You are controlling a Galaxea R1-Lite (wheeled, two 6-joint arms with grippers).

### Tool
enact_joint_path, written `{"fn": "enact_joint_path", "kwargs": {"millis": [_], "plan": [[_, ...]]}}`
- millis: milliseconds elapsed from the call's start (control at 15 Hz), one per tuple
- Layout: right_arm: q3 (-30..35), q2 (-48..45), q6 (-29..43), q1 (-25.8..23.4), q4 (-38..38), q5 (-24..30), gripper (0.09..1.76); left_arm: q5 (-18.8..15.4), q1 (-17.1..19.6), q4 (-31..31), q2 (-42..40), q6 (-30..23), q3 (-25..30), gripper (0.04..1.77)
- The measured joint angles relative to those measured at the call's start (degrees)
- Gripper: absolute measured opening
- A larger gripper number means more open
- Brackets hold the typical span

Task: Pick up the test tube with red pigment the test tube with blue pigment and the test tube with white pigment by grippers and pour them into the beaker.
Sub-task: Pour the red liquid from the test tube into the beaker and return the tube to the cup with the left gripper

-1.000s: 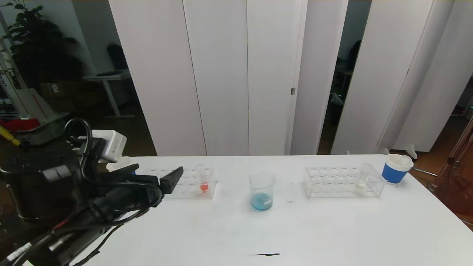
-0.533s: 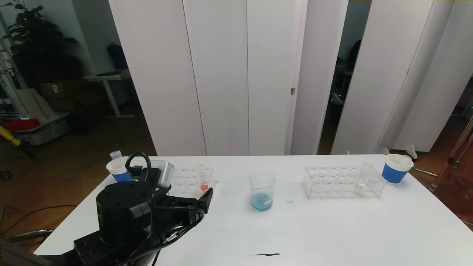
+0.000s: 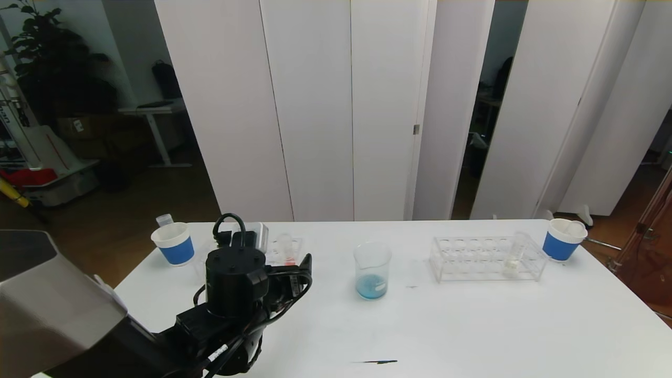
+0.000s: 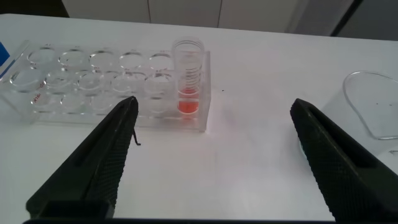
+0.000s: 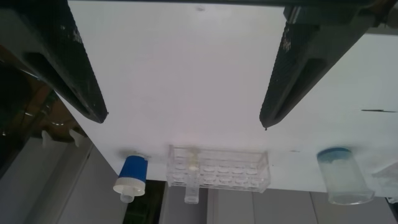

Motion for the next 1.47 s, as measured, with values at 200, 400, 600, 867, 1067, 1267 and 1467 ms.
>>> {"fn": "enact_joint_path", "kwargs": {"millis": [200, 400, 600, 867, 1067, 1267, 1467], "plan": [[0.00, 0.00, 0.00, 0.00, 0.00, -0.02, 1.75, 0.72, 1.52, -0.46, 4.33, 0.02, -4.05, 1.75], [0.00, 0.00, 0.01, 0.00, 0.00, -0.02, 1.75, 0.96, 3.43, -1.68, 8.79, -0.02, -7.67, 1.75], [0.00, 0.00, 0.01, 0.00, 0.00, 0.00, 1.75, 1.10, 5.07, -2.56, 12.96, -0.02, -10.97, 1.75], [0.00, 0.00, 0.00, 0.00, 0.00, -0.02, 1.75, 1.51, 6.64, -4.11, 16.96, 0.55, -14.77, 1.75], [0.00, 0.00, 0.00, 0.00, 0.02, 0.00, 1.75, 1.55, 7.83, -4.38, 18.30, 1.05, -15.82, 1.75], [0.00, 0.00, 0.01, 0.00, 0.02, -0.02, 1.75, 1.49, 8.17, -4.33, 18.75, 1.40, -16.51, 1.75], [0.00, 0.00, 0.00, 0.00, 0.00, -0.02, 1.75, 1.35, 8.96, -4.24, 19.21, 1.83, -17.75, 1.75]]}}
